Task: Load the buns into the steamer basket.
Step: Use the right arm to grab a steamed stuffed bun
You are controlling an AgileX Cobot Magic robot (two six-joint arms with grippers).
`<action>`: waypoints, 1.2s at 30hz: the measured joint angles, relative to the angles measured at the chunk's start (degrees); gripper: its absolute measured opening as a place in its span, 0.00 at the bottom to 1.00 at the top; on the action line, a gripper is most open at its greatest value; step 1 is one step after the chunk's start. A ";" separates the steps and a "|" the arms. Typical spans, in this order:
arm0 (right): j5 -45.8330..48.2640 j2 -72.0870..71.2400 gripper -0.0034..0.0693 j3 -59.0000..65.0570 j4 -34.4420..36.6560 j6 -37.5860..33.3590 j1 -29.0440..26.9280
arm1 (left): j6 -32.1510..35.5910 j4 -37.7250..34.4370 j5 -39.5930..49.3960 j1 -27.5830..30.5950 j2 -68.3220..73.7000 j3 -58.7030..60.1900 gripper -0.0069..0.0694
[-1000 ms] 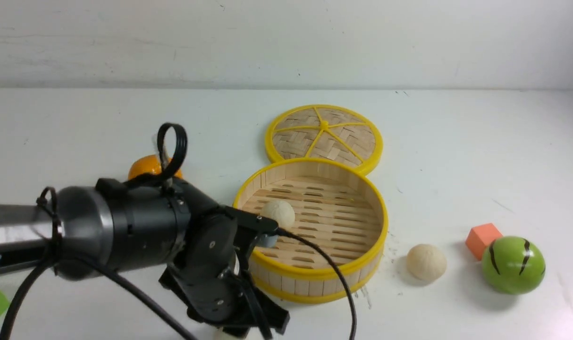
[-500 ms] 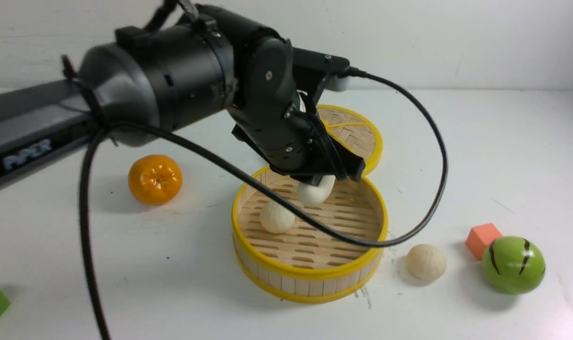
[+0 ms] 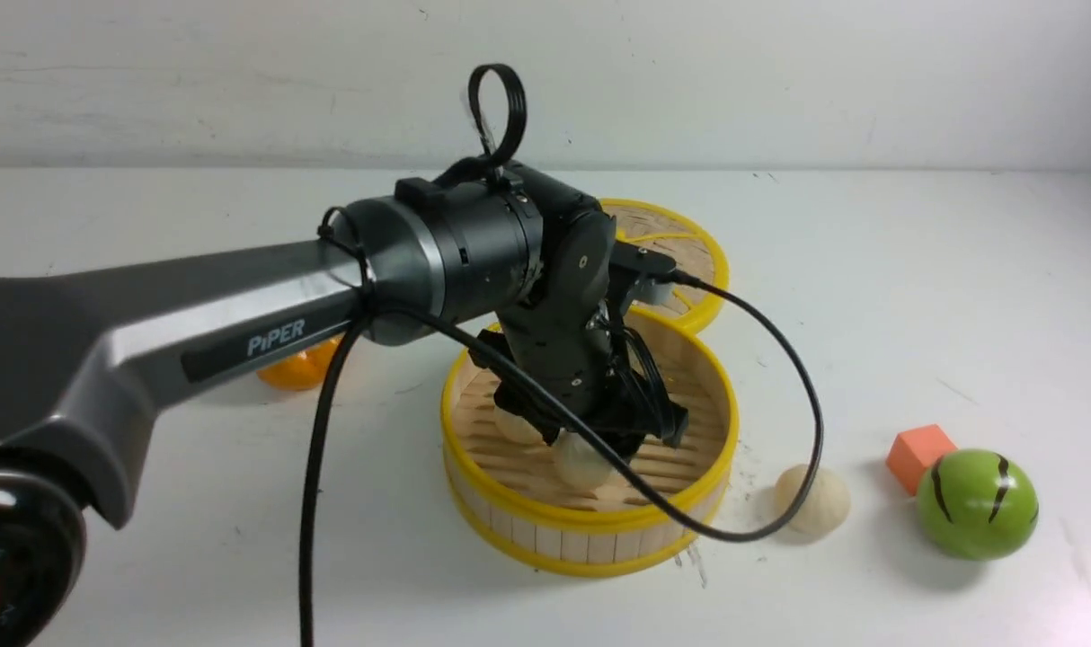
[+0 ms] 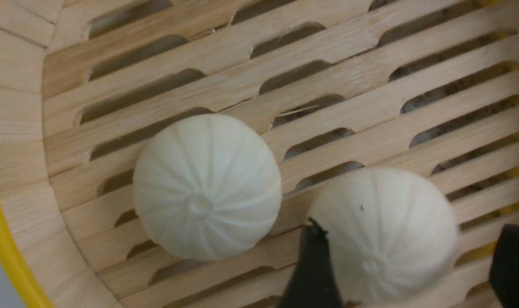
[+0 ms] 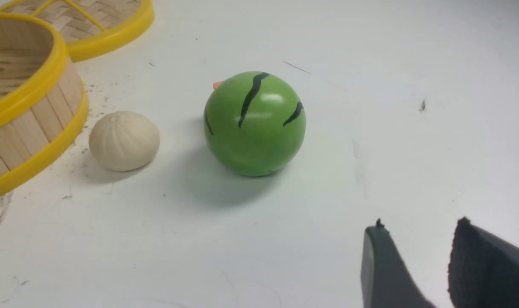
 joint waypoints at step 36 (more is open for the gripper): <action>11.40 17.24 0.03 -23.01 39.33 -19.38 0.00 | -7.81 5.64 8.62 0.00 -69.62 42.20 0.17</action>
